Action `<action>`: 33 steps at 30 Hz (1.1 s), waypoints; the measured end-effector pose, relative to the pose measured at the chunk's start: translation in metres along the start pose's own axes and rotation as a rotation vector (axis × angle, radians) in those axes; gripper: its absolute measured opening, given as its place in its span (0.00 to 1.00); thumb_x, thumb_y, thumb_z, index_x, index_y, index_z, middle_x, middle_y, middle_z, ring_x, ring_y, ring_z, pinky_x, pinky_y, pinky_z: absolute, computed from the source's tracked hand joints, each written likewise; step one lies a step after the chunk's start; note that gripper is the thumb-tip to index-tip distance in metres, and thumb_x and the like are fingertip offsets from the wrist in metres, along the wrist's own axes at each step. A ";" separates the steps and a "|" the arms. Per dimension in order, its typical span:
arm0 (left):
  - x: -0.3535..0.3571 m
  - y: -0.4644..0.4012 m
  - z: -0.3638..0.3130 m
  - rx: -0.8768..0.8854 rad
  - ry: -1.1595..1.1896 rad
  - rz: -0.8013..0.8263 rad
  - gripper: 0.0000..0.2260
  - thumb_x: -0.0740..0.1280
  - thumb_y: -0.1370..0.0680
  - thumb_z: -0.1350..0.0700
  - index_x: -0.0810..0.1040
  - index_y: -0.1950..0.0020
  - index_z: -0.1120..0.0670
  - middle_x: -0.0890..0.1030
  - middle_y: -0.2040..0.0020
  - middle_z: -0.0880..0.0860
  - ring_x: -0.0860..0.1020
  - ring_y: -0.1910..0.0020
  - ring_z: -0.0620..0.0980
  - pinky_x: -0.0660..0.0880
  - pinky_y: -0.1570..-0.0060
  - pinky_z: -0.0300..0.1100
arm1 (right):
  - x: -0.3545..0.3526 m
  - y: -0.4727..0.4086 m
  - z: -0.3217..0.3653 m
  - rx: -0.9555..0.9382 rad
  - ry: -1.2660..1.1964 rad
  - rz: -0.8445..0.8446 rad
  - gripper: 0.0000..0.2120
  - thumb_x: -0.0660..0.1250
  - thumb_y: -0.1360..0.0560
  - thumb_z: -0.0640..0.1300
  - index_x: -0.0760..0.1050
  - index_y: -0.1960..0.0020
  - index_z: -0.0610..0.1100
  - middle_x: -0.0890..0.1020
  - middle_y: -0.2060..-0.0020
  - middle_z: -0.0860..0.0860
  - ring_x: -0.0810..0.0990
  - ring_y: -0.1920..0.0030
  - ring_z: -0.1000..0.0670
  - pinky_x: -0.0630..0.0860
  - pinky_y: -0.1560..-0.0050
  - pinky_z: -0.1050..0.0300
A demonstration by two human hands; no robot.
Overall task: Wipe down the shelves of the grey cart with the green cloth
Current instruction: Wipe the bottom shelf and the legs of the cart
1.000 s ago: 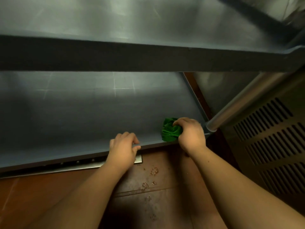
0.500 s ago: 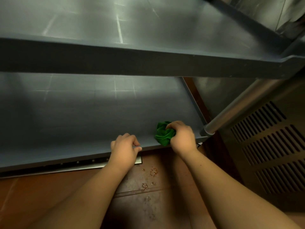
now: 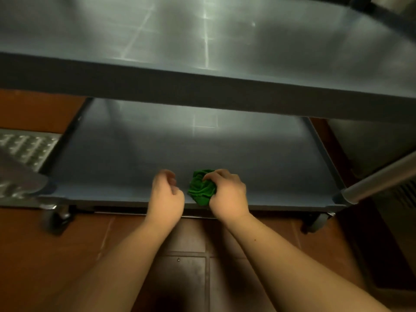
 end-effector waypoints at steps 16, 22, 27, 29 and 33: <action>-0.034 -0.005 0.027 0.303 -0.444 0.129 0.07 0.72 0.27 0.58 0.85 0.52 0.48 0.79 0.49 0.47 0.73 0.47 0.51 0.68 0.47 0.45 | 0.006 0.004 0.000 0.106 0.107 0.077 0.24 0.64 0.29 0.41 0.74 0.34 0.55 0.75 0.35 0.53 0.72 0.40 0.41 0.74 0.50 0.48; -0.032 -0.010 0.032 0.264 -0.427 0.136 0.07 0.73 0.27 0.58 0.85 0.52 0.48 0.78 0.49 0.47 0.72 0.45 0.50 0.68 0.43 0.43 | 0.008 0.006 -0.003 0.135 0.053 0.057 0.24 0.64 0.30 0.40 0.75 0.36 0.55 0.75 0.36 0.53 0.71 0.40 0.41 0.72 0.48 0.47; -0.028 -0.002 0.019 0.174 -0.536 0.207 0.12 0.67 0.25 0.60 0.80 0.44 0.46 0.76 0.42 0.47 0.69 0.38 0.51 0.64 0.39 0.42 | -0.007 0.003 0.000 0.140 -0.083 0.047 0.27 0.61 0.32 0.35 0.77 0.38 0.56 0.77 0.38 0.53 0.73 0.39 0.42 0.74 0.46 0.48; -0.032 0.006 0.004 0.135 -0.500 0.275 0.16 0.64 0.25 0.62 0.77 0.40 0.48 0.76 0.40 0.48 0.69 0.37 0.51 0.65 0.36 0.44 | -0.026 0.008 0.007 0.168 -0.163 0.016 0.29 0.60 0.34 0.34 0.77 0.38 0.56 0.78 0.38 0.53 0.75 0.40 0.41 0.76 0.45 0.45; -0.063 0.039 -0.026 -0.098 -0.196 0.281 0.15 0.63 0.26 0.65 0.77 0.41 0.54 0.78 0.47 0.52 0.75 0.45 0.53 0.70 0.44 0.41 | -0.060 0.039 0.035 0.235 -0.307 0.065 0.30 0.60 0.36 0.31 0.77 0.39 0.53 0.78 0.41 0.48 0.75 0.43 0.39 0.74 0.40 0.47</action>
Point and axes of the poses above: each hand's wrist, its own y-axis away from the middle knuckle, its own x-axis out of the palm, z = x × y, the point moved 10 cm from there along -y, towards the middle knuckle
